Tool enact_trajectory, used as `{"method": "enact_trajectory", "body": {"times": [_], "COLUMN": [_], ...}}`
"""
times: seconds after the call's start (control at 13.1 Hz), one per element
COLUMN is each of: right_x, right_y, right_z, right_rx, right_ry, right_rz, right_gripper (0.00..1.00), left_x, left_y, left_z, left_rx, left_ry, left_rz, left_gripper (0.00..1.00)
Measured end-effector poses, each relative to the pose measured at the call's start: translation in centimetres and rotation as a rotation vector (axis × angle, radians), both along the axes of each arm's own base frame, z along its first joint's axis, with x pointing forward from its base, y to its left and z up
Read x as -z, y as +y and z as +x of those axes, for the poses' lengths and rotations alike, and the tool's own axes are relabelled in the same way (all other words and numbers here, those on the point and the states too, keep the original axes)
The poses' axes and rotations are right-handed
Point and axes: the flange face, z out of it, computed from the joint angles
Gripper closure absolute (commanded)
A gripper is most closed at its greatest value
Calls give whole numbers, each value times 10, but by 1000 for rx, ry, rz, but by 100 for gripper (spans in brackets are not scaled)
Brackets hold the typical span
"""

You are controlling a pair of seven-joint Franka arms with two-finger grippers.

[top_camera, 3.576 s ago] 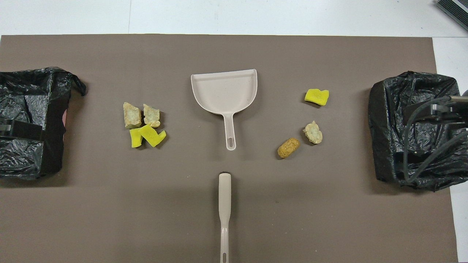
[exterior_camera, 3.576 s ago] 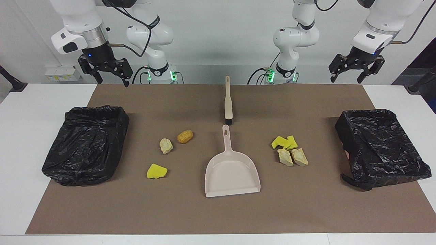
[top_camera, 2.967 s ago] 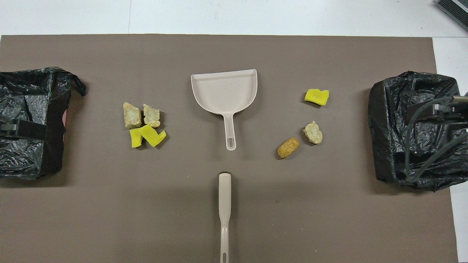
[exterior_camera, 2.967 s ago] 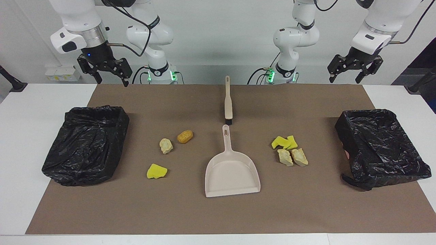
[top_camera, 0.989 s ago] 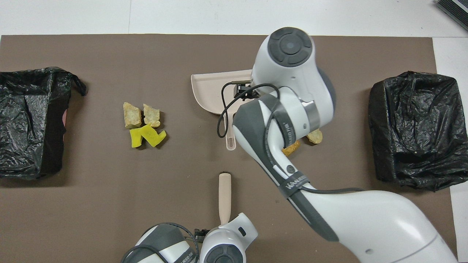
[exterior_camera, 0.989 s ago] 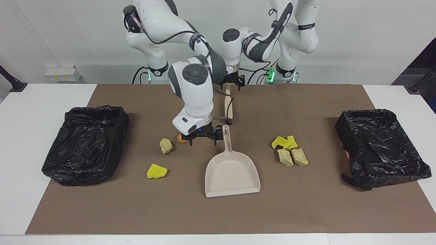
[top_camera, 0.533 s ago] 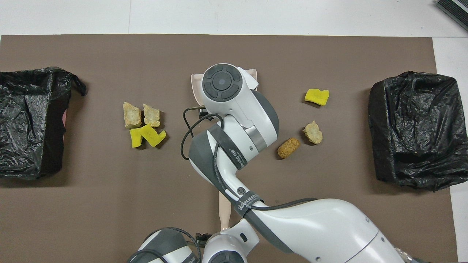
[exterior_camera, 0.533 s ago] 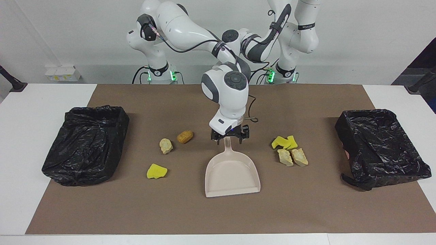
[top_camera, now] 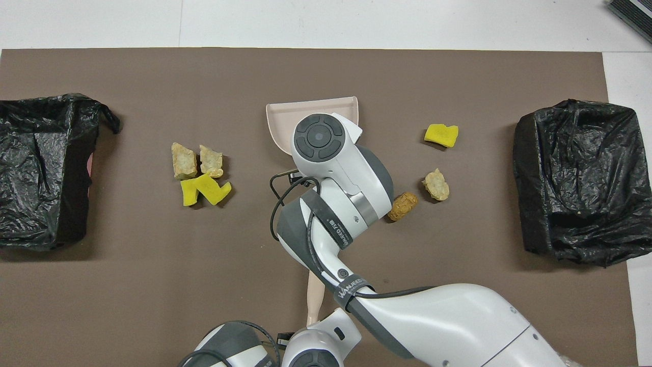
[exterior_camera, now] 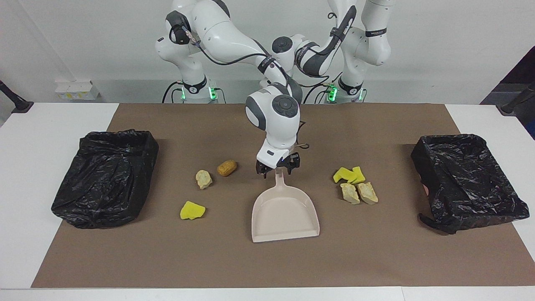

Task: Sweep and dump trash in bin
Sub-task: 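Grasp the beige dustpan handle with the right gripper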

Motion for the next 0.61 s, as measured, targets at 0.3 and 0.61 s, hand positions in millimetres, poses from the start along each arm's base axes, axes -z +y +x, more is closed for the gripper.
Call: {"method": "enact_trajectory", "body": {"times": [0.3, 0.61], "right_x": [-3, -1], "right_y": [0, 0], "right_z": [-8, -9], "right_rx": [-4, -5], "right_ry": [8, 16], "right_rz": [1, 11], "right_gripper": [41, 55], "left_x": [-8, -37], "left_y": [11, 40], "left_z": [-2, 4], "left_rx": [-5, -22], "left_ry": [42, 99], "left_rz": [57, 120], "left_gripper": [100, 100]}}
